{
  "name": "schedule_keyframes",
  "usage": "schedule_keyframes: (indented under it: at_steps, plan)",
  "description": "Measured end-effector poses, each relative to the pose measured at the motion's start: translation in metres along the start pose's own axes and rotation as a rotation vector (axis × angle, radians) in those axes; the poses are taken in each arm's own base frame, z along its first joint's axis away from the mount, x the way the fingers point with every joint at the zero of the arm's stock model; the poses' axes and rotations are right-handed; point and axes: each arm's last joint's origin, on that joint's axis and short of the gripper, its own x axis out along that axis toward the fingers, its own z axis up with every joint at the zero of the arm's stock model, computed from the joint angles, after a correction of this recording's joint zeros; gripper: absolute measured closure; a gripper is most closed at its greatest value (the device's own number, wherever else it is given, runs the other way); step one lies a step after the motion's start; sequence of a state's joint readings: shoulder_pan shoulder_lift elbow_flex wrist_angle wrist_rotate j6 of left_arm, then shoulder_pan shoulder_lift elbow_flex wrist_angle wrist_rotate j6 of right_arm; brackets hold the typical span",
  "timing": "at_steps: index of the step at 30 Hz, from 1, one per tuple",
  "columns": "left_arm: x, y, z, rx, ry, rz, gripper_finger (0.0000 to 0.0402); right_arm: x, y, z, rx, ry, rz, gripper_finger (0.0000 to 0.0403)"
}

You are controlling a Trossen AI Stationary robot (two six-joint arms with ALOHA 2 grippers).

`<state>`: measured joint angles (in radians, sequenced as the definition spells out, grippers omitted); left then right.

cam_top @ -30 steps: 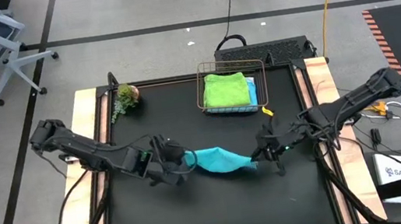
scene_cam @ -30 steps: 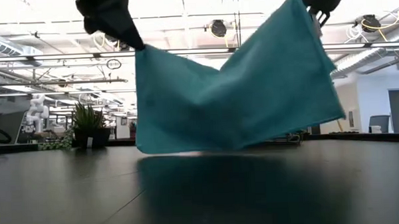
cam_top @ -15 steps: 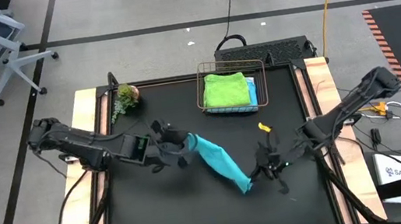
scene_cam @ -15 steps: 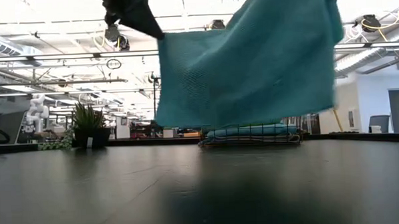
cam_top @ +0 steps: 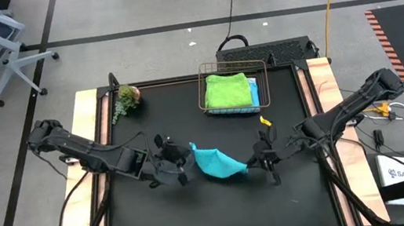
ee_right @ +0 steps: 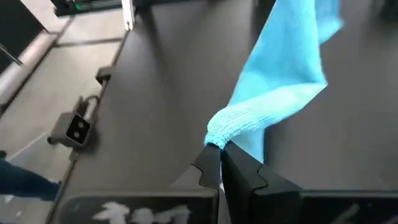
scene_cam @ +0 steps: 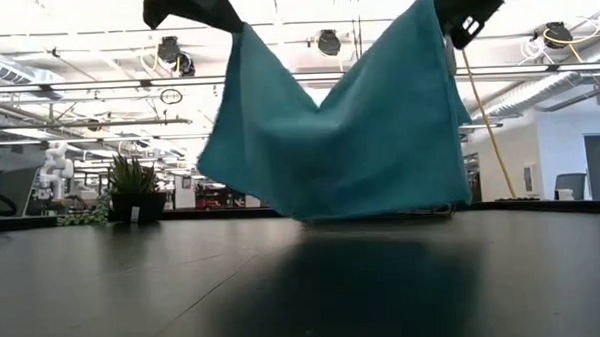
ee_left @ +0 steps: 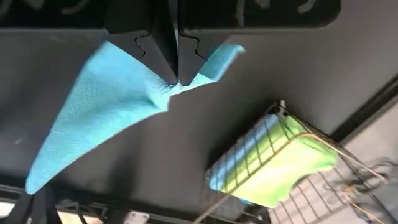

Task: Fold microfiber towels
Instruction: Fold the blue towel

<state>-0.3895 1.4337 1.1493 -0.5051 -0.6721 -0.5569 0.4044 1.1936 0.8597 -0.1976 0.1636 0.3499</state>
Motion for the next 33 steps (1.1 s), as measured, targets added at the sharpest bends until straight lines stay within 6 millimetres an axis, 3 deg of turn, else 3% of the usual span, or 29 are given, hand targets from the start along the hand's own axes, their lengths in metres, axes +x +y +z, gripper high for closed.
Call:
schedule_keyframes:
  at_steps: [6,12,20,30,33]
  plan:
    - [-0.002,0.0,0.001,0.001,-0.049,0.068,0.0401,-0.004,-0.001,0.007,0.013,-0.062,0.022,0.0403]
    - [0.0,0.006,-0.003,0.04,-0.004,0.103,0.0401,-0.008,-0.004,0.002,-0.033,-0.012,-0.027,0.0403]
    - [0.011,0.025,-0.001,0.082,0.054,0.19,0.0401,-0.03,-0.037,-0.011,-0.14,0.155,-0.301,0.0403]
    - [0.031,0.055,0.016,0.141,0.056,0.271,0.04,-0.049,-0.075,-0.001,-0.368,0.181,-0.541,0.0403]
    - [0.035,0.06,0.018,0.134,0.077,0.252,0.0401,-0.05,-0.081,0.0,-0.366,0.192,-0.559,0.0403]
